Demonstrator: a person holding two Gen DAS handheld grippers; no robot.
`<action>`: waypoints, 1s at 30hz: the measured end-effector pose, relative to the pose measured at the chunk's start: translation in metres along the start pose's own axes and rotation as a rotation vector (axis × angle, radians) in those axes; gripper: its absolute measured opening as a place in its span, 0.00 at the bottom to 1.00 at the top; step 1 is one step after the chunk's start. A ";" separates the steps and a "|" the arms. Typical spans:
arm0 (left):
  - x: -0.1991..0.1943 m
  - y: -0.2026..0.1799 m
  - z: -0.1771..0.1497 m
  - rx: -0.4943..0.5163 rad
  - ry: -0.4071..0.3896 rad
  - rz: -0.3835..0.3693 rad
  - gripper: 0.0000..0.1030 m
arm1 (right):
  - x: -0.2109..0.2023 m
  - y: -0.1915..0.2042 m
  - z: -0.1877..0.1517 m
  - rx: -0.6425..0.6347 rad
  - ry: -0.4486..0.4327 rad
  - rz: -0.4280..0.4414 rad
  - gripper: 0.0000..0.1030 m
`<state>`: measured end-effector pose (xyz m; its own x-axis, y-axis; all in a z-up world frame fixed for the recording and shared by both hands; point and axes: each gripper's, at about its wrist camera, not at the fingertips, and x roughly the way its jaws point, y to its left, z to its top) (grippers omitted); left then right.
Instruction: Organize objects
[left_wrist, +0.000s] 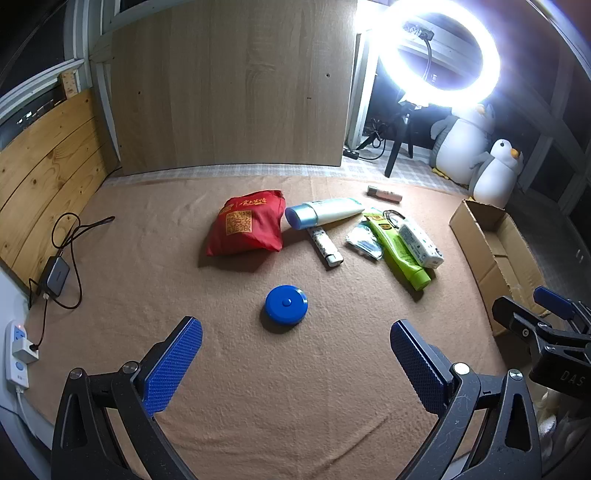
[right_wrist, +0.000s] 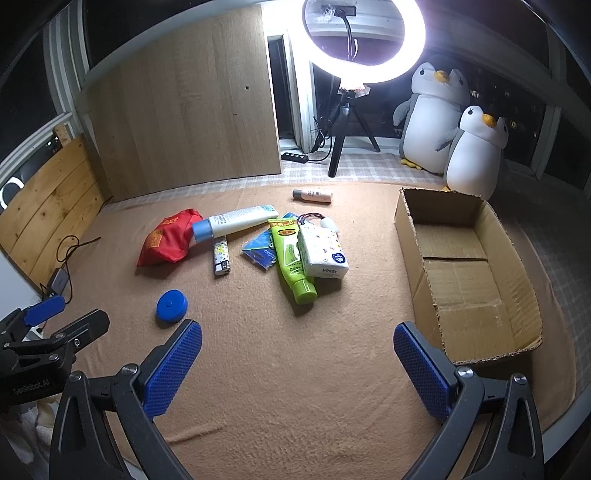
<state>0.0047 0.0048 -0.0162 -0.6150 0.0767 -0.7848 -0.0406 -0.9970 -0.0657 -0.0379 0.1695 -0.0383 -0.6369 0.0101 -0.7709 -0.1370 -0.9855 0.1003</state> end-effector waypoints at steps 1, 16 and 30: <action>0.000 0.000 0.000 0.000 0.000 0.000 1.00 | 0.000 0.000 0.000 0.000 0.001 0.000 1.00; 0.002 -0.002 -0.001 0.005 -0.002 -0.006 1.00 | 0.001 0.000 0.002 -0.002 0.006 0.001 1.00; 0.012 0.000 -0.001 0.004 0.010 -0.003 1.00 | 0.006 -0.004 0.000 0.010 0.021 0.007 1.00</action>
<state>-0.0021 0.0059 -0.0259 -0.6066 0.0794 -0.7910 -0.0451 -0.9968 -0.0654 -0.0414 0.1734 -0.0437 -0.6216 -0.0004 -0.7834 -0.1405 -0.9837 0.1120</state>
